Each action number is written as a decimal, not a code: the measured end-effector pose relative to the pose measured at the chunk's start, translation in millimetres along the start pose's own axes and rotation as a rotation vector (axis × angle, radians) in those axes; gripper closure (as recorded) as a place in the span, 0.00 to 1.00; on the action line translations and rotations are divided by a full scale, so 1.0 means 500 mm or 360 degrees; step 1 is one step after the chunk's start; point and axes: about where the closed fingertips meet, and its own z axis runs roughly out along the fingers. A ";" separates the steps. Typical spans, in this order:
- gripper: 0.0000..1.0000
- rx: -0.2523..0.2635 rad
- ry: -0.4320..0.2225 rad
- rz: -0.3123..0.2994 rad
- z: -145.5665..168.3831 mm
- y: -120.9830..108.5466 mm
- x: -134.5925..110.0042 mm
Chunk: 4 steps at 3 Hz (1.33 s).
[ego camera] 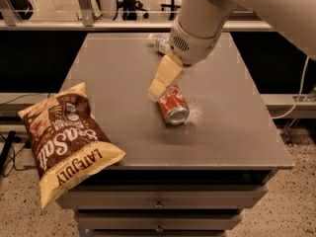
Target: Place coke can upright
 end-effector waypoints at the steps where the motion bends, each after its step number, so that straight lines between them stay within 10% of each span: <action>1: 0.00 0.0051 -0.0010 0.0230 0.041 -0.033 -0.002; 3: 0.00 0.0053 0.0021 0.0891 0.137 -0.086 -0.020; 4: 0.00 0.0016 0.0052 0.1031 0.162 -0.080 -0.028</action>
Offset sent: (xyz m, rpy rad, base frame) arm 0.0673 -0.0269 -0.0673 0.1288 0.0533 -0.6746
